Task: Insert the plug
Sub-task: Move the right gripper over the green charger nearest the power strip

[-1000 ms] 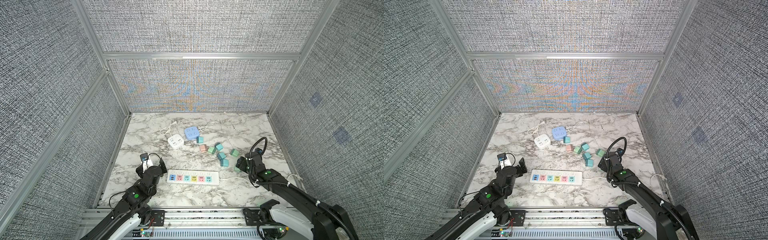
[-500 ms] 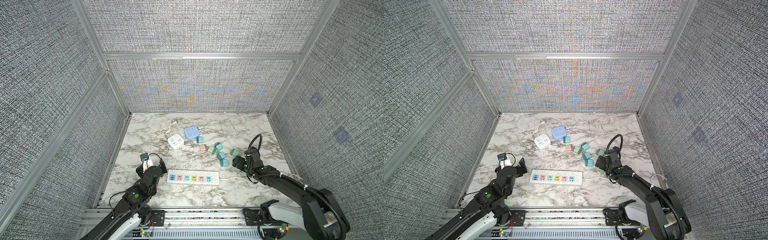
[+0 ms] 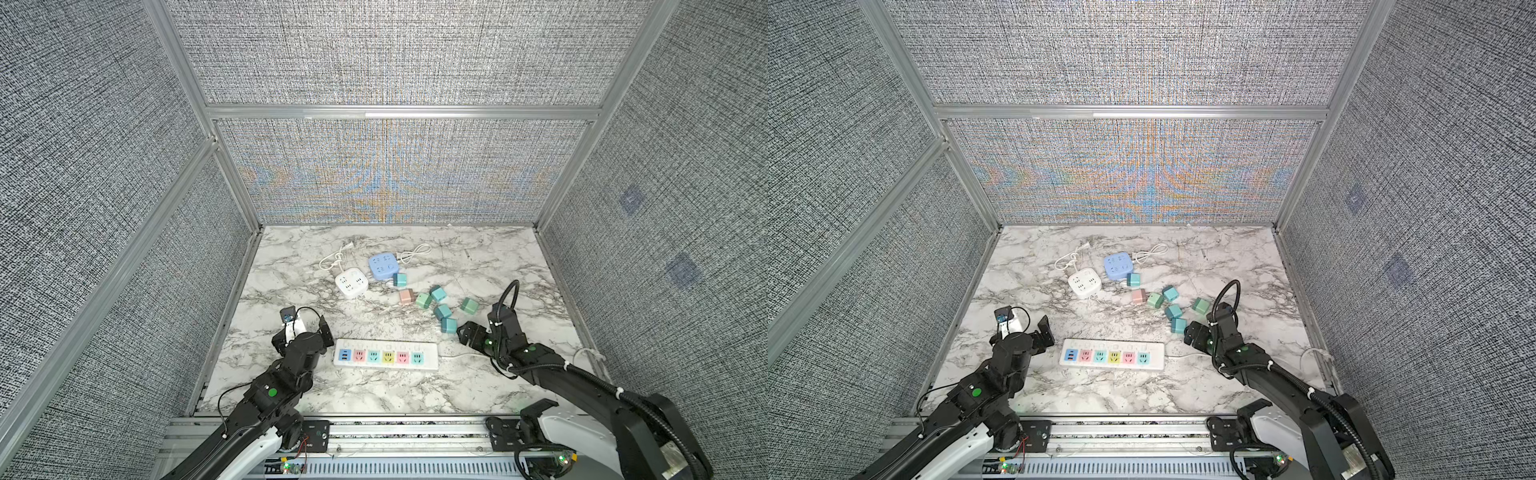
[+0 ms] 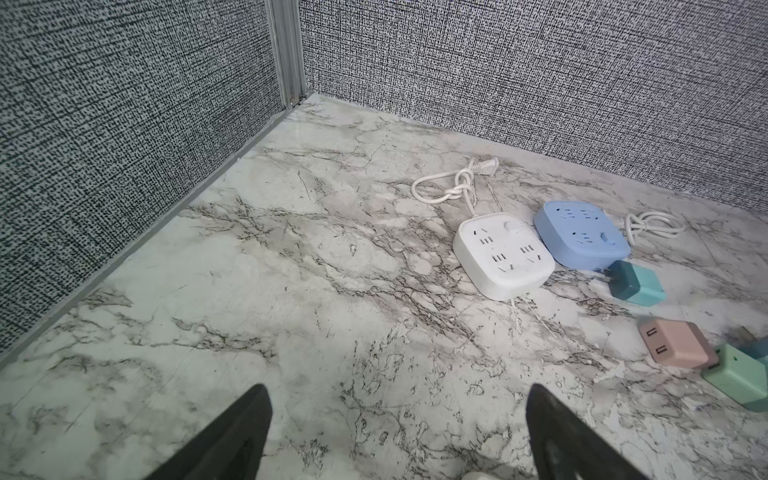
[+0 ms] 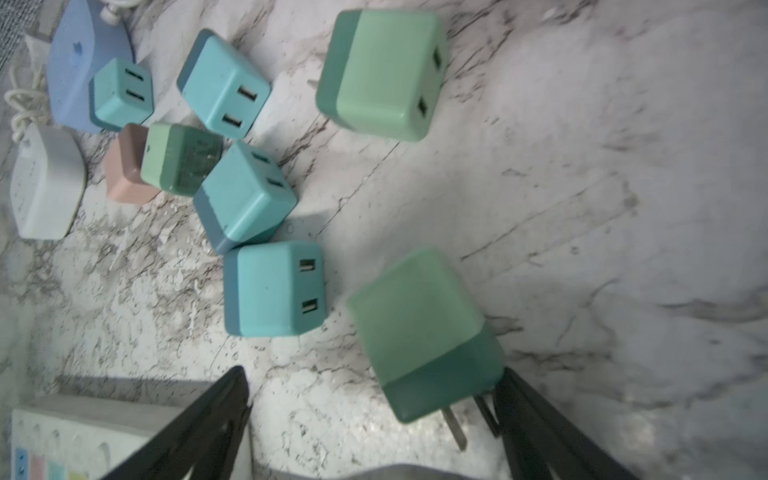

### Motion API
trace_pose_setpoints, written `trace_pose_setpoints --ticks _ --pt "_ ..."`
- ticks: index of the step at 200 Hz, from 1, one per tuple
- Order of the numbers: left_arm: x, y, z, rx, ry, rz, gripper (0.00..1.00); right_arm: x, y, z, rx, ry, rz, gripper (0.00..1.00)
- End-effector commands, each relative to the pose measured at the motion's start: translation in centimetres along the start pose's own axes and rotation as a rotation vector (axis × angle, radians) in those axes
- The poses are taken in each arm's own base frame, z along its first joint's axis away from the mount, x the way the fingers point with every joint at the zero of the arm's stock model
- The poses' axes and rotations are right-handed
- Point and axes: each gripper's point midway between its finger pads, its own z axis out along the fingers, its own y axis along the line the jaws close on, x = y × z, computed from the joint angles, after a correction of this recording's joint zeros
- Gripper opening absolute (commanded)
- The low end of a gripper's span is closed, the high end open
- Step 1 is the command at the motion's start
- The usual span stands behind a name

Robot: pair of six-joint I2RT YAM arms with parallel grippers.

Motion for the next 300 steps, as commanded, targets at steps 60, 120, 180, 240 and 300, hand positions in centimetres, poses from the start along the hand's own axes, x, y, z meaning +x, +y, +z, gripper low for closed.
trace_pose_setpoints --ticks 60,120,180,240,300 --pt "-0.4 -0.3 -0.1 0.016 -0.015 -0.012 0.97 -0.6 1.6 -1.6 0.055 -0.078 -0.043 0.93" --pt "-0.3 -0.3 0.0 0.015 -0.012 -0.009 0.97 -3.7 1.4 -2.8 0.129 -0.208 -0.124 0.93" --pt "-0.3 -0.3 0.0 0.016 -0.013 -0.01 0.97 -4.0 0.5 -0.4 0.192 -0.123 -0.156 0.96" --pt "-0.3 -0.4 0.1 0.013 -0.01 -0.007 0.97 -2.4 0.0 1.5 0.173 -0.028 -0.144 0.87" --pt "-0.2 -0.4 0.1 0.013 -0.008 -0.006 0.97 -1.5 -1.3 2.6 0.238 0.021 -0.153 0.7"
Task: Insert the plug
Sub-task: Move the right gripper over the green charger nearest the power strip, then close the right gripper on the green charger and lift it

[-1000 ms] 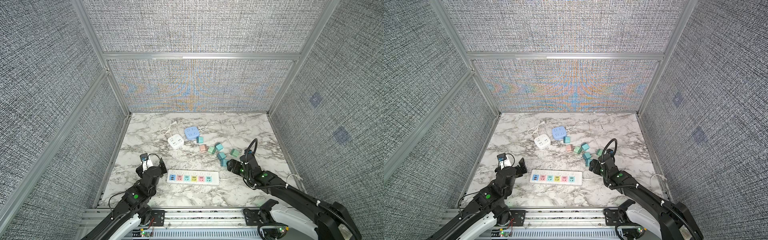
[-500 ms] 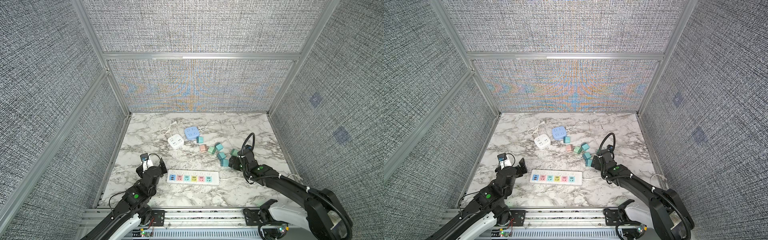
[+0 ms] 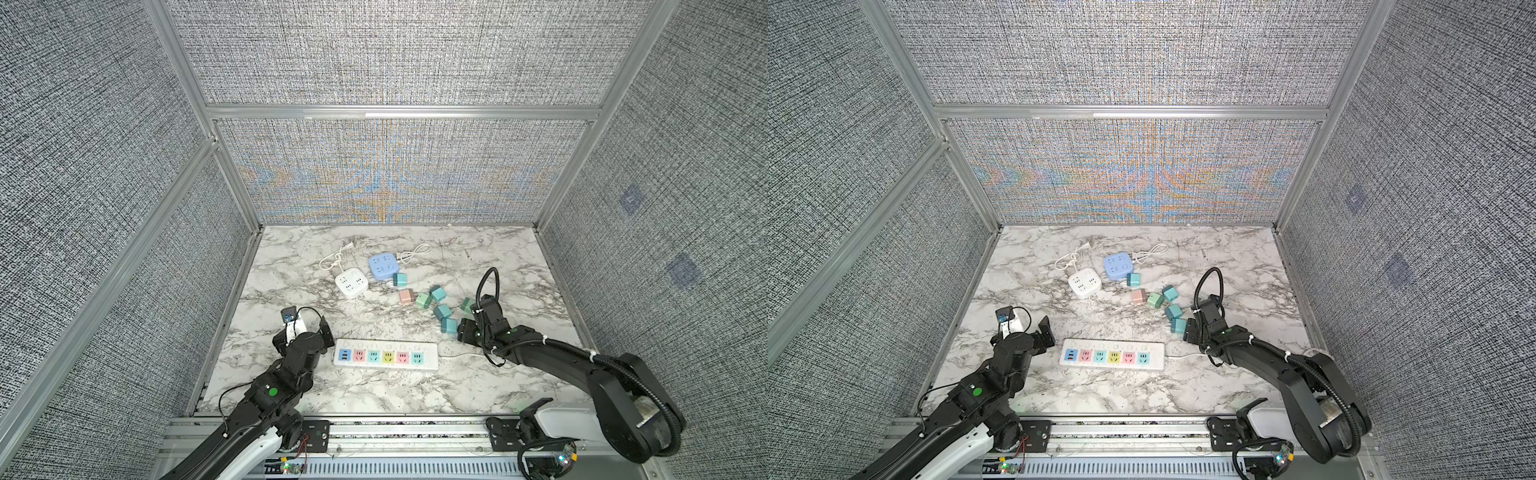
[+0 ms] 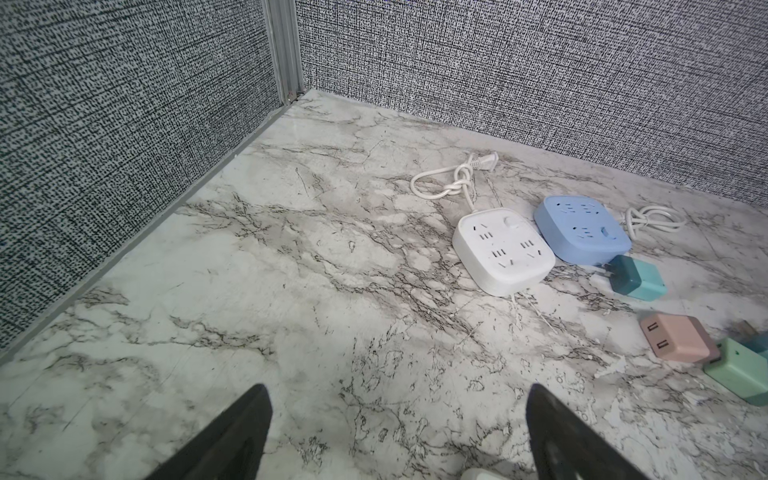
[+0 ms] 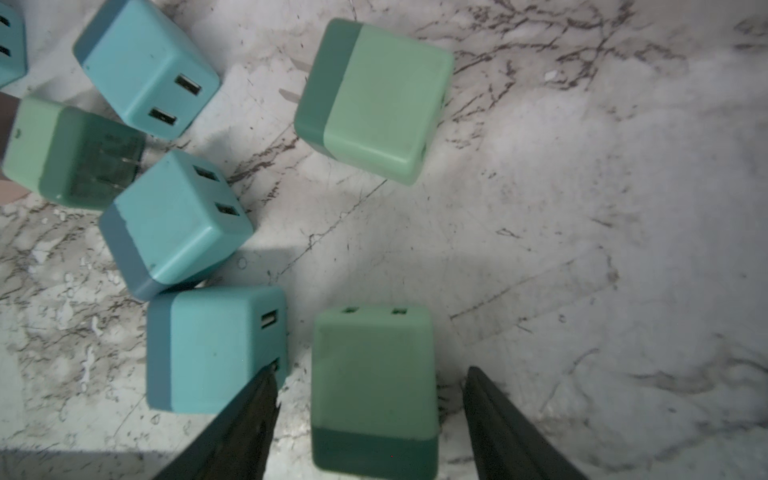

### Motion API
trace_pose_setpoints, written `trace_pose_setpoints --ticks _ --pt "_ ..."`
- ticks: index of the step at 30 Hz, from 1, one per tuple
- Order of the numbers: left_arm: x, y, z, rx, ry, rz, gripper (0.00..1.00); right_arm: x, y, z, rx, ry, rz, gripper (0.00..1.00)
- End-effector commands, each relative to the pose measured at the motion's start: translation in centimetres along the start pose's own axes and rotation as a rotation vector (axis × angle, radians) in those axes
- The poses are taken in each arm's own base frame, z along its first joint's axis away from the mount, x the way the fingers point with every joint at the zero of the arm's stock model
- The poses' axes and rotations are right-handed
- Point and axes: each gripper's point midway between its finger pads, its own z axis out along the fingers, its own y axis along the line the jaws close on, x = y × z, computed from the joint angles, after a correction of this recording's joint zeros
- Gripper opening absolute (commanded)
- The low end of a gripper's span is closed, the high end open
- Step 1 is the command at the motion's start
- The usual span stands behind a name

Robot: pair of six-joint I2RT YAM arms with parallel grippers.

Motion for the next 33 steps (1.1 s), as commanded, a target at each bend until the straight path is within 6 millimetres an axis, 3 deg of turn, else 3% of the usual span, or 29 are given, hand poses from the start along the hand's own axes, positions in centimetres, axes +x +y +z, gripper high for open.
trace_pose_setpoints --ticks 1,7,21,27,33 --pt "-0.5 -0.3 0.0 0.011 -0.018 -0.011 0.97 -0.1 -0.1 0.4 0.016 0.004 -0.002 0.7" --pt "-0.5 -0.3 0.0 0.01 -0.017 -0.01 0.97 0.0 -0.2 0.7 0.033 0.018 -0.011 0.64" --pt "-0.5 -0.3 0.0 0.01 -0.017 -0.01 0.97 0.2 0.1 0.8 0.043 0.026 -0.031 0.4" --pt "-0.5 -0.3 0.0 0.012 -0.018 -0.011 0.97 -0.4 0.7 -0.1 0.03 0.005 -0.042 0.34" --pt "-0.5 -0.4 0.0 0.016 -0.017 -0.01 0.97 -1.6 1.6 -2.5 0.002 -0.079 -0.061 0.3"
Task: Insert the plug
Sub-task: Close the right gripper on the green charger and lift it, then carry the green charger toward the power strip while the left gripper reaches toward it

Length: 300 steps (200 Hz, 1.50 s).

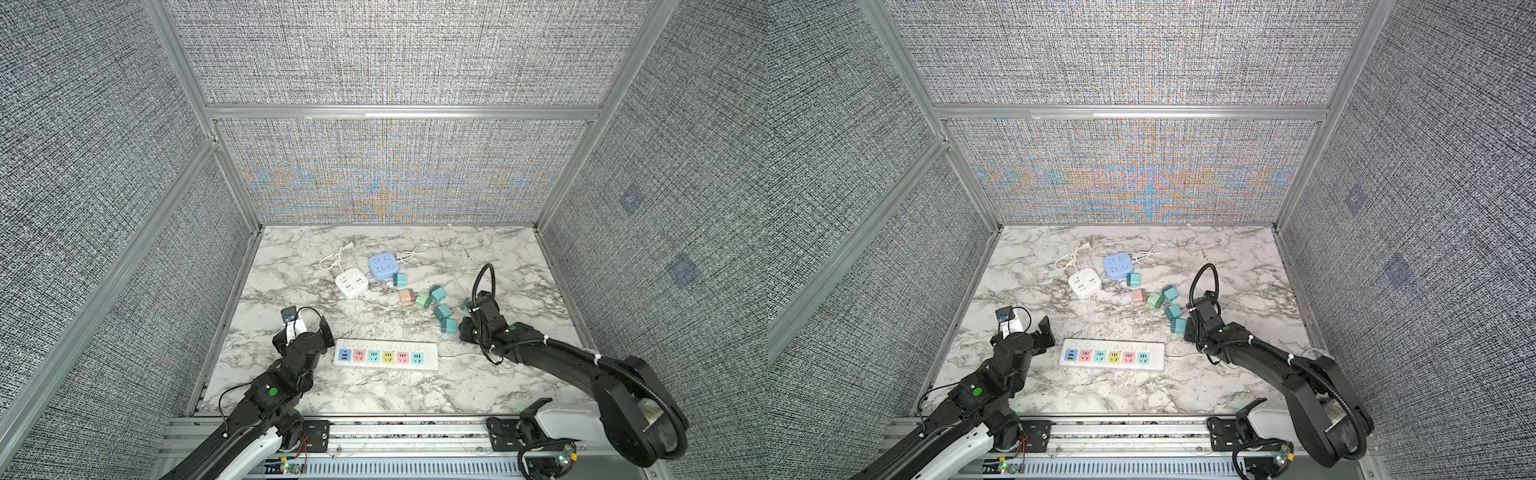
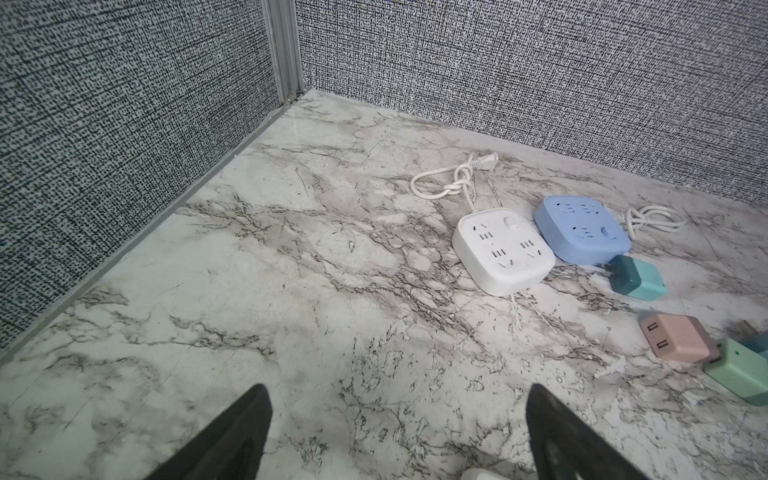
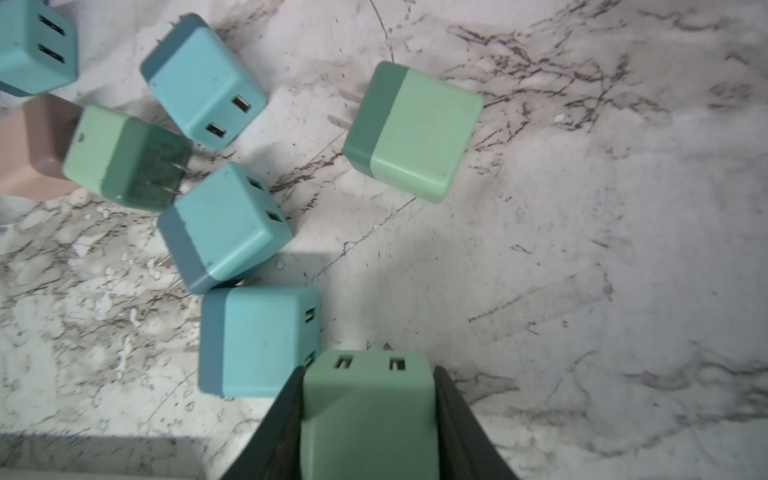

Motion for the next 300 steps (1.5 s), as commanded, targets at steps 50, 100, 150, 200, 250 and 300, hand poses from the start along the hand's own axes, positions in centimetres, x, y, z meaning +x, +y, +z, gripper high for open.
trace_pose_setpoints --ticks 50,100,150,200,250,300 --pt "-0.5 -0.4 -0.1 0.024 -0.02 -0.011 0.97 -3.2 4.1 -4.6 -0.088 -0.189 -0.1 0.22" --pt "-0.8 -1.0 -0.5 0.08 -0.038 -0.016 0.98 -4.7 8.6 -8.3 -0.287 -0.369 -0.203 0.2" --pt "-1.5 -1.1 -1.4 0.126 -0.078 -0.04 0.99 -6.7 13.7 -12.8 -0.478 -0.591 -0.371 0.15" --pt "-2.1 -1.6 -2.0 0.181 -0.107 -0.038 0.99 -5.0 15.1 -15.0 -0.684 -0.79 -0.454 0.13" --pt "-3.2 -1.9 -2.2 0.172 -0.11 -0.021 1.0 -3.7 16.3 -16.6 -0.764 -0.826 -0.566 0.11" --pt "-6.9 -6.6 -6.3 0.488 -0.157 -0.014 0.98 -1.8 15.8 -15.8 -0.773 -0.851 -0.675 0.0"
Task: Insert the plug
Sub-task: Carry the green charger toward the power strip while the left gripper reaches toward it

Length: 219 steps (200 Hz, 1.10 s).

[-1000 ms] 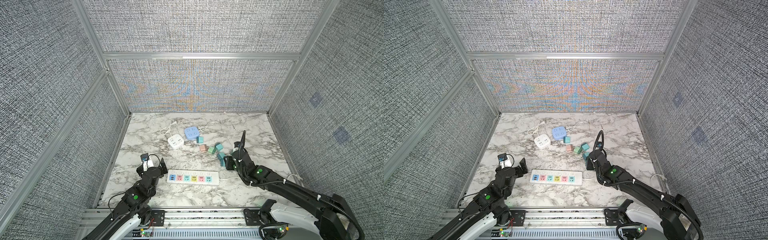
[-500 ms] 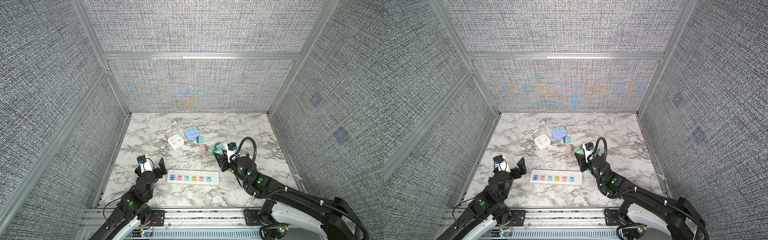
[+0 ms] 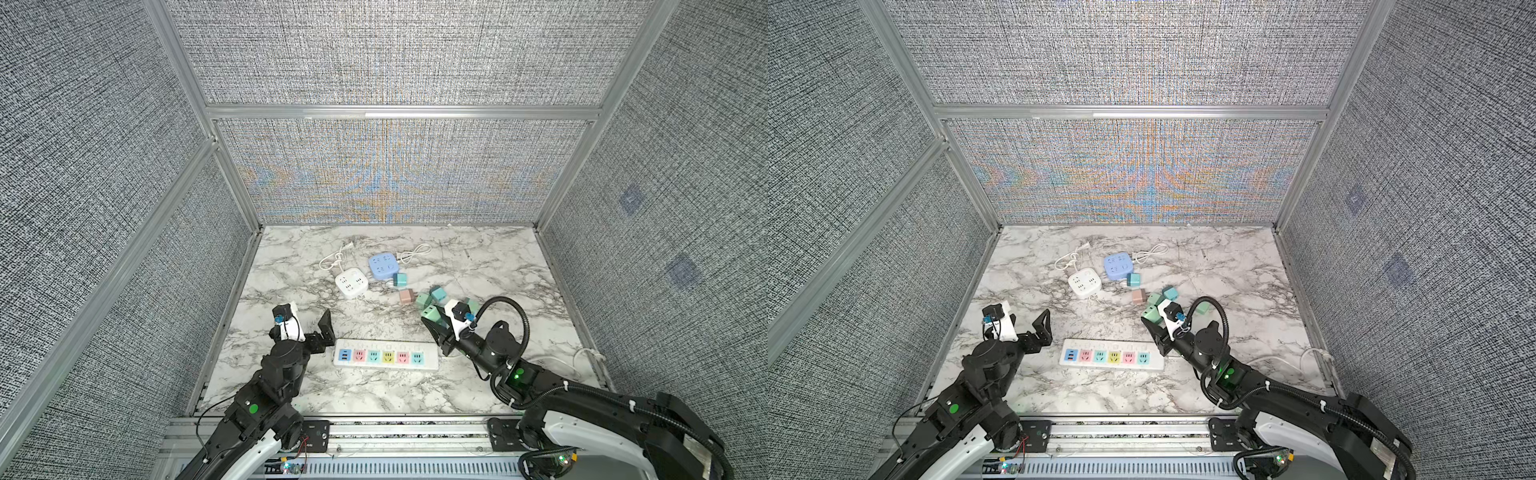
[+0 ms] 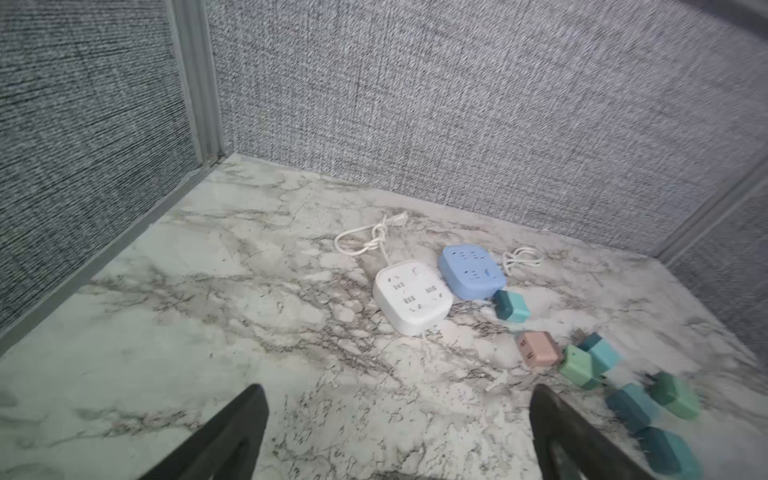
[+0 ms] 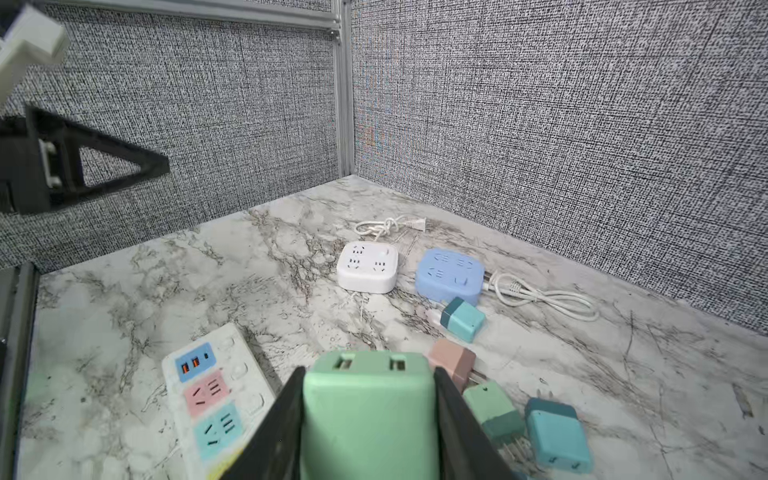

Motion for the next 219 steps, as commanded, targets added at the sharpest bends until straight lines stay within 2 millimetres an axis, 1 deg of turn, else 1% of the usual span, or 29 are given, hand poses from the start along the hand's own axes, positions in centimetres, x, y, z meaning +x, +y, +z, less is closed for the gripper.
trace_pose_setpoints --ticks 1,8,15,20,36,48,57,69,84,95,114,133,155,169,196,219 --pt "-1.3 -3.7 -1.0 0.207 -0.01 0.013 0.98 -0.7 0.9 -0.7 -0.051 -0.063 -0.058 0.0" --pt "-1.4 -4.7 -1.3 0.266 -0.006 0.011 0.97 -0.1 1.5 -0.9 -0.085 -0.055 -0.085 0.0" --pt "-1.3 -5.8 -1.4 0.327 0.005 0.01 0.96 0.6 2.2 -1.2 -0.129 -0.029 -0.149 0.0" --pt "-1.3 -6.6 -1.5 0.365 0.017 0.008 0.95 0.9 2.3 -1.3 -0.136 -0.014 -0.189 0.0" --pt "-0.9 -8.7 -1.2 0.451 0.075 -0.003 0.87 0.3 1.4 -1.9 -0.085 -0.024 -0.183 0.0" --pt "-0.5 -10.4 -0.7 0.499 0.138 -0.022 0.8 0.3 2.1 -2.5 -0.126 -0.033 -0.18 0.0" --pt "-0.2 -11.7 -0.4 0.549 0.183 -0.039 0.75 0.8 2.9 -2.9 -0.172 -0.037 -0.211 0.0" --pt "0.2 -13.5 -0.5 0.618 0.23 -0.057 0.71 2.1 3.6 -3.2 -0.218 -0.021 -0.282 0.0" --pt "0.6 -15.3 -0.9 0.684 0.251 -0.059 0.7 3.7 3.4 -3.5 -0.214 0.012 -0.355 0.0" --pt "0.8 -16.4 -1.3 0.726 0.254 -0.042 0.7 4.5 3.2 -3.7 -0.204 0.014 -0.387 0.0" --pt "1.9 -18.4 -2.0 0.787 0.29 -0.003 0.7 4.7 3.3 -4.1 -0.206 -0.025 -0.408 0.0" --pt "3.4 -20.4 -2.6 0.831 0.338 0.049 0.69 5.1 3.4 -3.8 -0.215 -0.009 -0.417 0.0" --pt "4.9 -22.2 -2.9 0.857 0.372 0.1 0.69 5.7 3.5 -3.3 -0.218 0.019 -0.423 0.0" --pt "6.1 -23.0 -2.9 0.87 0.399 0.14 0.69 5.7 3.8 -3.2 -0.22 0.013 -0.424 0.0" --pt "8.3 -23.5 -2.1 0.835 0.462 0.191 0.67 5.1 4.6 -3.4 -0.24 -0.017 -0.427 0.0" --pt "9.2 -23.7 -1.9 0.833 0.478 0.209 0.67 4.5 5.2 -3.8 -0.251 -0.048 -0.435 0.0"
